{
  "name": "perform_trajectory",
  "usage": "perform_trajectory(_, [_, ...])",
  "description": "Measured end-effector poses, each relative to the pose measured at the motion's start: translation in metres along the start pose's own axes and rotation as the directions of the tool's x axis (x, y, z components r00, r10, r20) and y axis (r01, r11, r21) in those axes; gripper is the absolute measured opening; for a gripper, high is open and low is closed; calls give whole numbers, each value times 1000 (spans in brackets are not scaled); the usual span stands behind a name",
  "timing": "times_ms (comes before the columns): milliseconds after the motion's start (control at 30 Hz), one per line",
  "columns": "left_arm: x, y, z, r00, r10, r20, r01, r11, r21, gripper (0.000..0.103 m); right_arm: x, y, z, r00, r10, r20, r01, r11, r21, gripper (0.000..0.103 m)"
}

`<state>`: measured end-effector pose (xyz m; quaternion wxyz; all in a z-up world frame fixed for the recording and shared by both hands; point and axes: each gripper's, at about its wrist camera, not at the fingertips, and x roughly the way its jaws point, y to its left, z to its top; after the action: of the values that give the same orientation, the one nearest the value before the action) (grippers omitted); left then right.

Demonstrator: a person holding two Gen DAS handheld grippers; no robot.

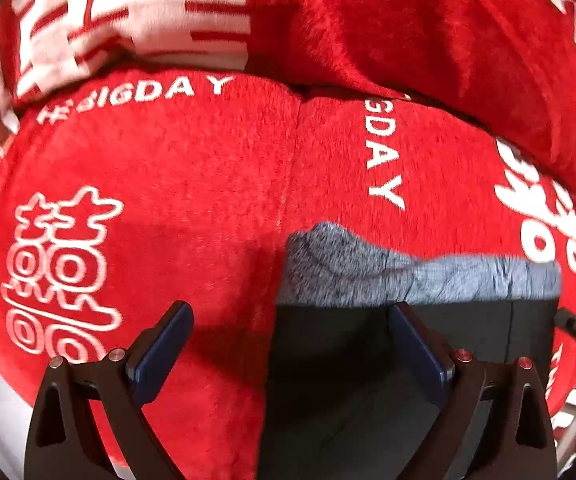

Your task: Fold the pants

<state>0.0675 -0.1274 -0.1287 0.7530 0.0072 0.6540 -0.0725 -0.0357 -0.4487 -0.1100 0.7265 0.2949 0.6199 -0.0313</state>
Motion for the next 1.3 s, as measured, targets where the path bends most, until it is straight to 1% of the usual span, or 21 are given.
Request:
perform_trajectory(100, [-13, -5, -12, 1000, 19, -3, -19, 999, 40, 98, -11, -7, -14, 1000, 16, -13, -15, 999, 41, 15])
perform_trajectory(167, [-22, -9, -22, 1000, 29, -7, -29, 997, 67, 98, -19, -8, -26, 1000, -4, -14, 5, 999, 45, 18])
perform_trajectory(200, [-27, -12, -29, 999, 35, -7, -34, 996, 83, 99, -22, -7, -32, 1000, -15, -15, 15, 999, 46, 22])
perform_trajectory(267, [-34, -16, -39, 999, 42, -9, -41, 994, 104, 99, -29, -6, -46, 999, -27, -21, 28, 998, 49, 32])
perform_trajectory(300, [-36, -18, -43, 999, 46, -10, -44, 993, 109, 99, -32, -4, -54, 999, -34, -27, 35, 998, 50, 41])
perform_trajectory(333, [-40, -22, -50, 999, 47, -12, -45, 992, 122, 99, -33, -2, -59, 999, -40, -30, 41, 998, 50, 48])
perform_trajectory(367, [-42, -24, -53, 999, 45, -12, -43, 991, 129, 99, -35, 0, -66, 998, -48, -31, 49, 998, 50, 49])
perform_trajectory(400, [-45, -27, -58, 999, 42, -12, -40, 989, 139, 102, -37, 4, -73, 998, -56, -34, 58, 997, 46, 50])
perform_trajectory(467, [-52, -32, -66, 999, 33, -17, -30, 987, 156, 102, -40, 12, -83, 996, -76, -44, 77, 996, 34, 54])
perform_trajectory(533, [-58, -38, -74, 999, 29, -31, -23, 984, 176, 102, -43, 22, -92, 994, -98, -45, 99, 995, 21, 63])
perform_trajectory(567, [-60, -40, -77, 999, 32, -36, -25, 983, 184, 102, -45, 28, -96, 993, -105, -44, 106, 994, 9, 66])
perform_trajectory(633, [-66, -44, -82, 998, 37, -40, -29, 980, 198, 102, -49, 40, -104, 993, -112, -40, 112, 994, -14, 78])
perform_trajectory(667, [-70, -46, -84, 998, 39, -43, -29, 977, 210, 102, -51, 46, -107, 993, -111, -35, 110, 994, -26, 80])
perform_trajectory(767, [-80, -48, -89, 999, 30, -43, -20, 975, 219, 102, -56, 61, -115, 992, -124, -19, 123, 991, -46, 81])
perform_trajectory(867, [-94, -47, -93, 999, 28, -34, -20, 975, 220, 102, -62, 72, -122, 990, -141, -4, 141, 988, -61, 90])
perform_trajectory(900, [-97, -48, -94, 999, 28, -30, -21, 975, 220, 102, -65, 78, -125, 989, -150, 1, 150, 986, -76, 95])
perform_trajectory(967, [-107, -48, -96, 999, 38, -16, -34, 972, 231, 102, -71, 87, -128, 988, -155, 18, 156, 983, -100, 95])
perform_trajectory(1067, [-119, -47, -98, 999, 46, 7, -46, 972, 231, 102, -78, 101, -133, 982, -187, 25, 188, 973, -132, 95])
perform_trajectory(1167, [-128, -44, -100, 997, 74, 24, -77, 970, 228, 102, -86, 109, -134, 976, -214, 31, 217, 968, -123, 95])
perform_trajectory(1300, [-141, -39, -105, 997, 67, 28, -72, 973, 220, 102, -93, 115, -136, 973, -232, 13, 233, 969, -89, 95])
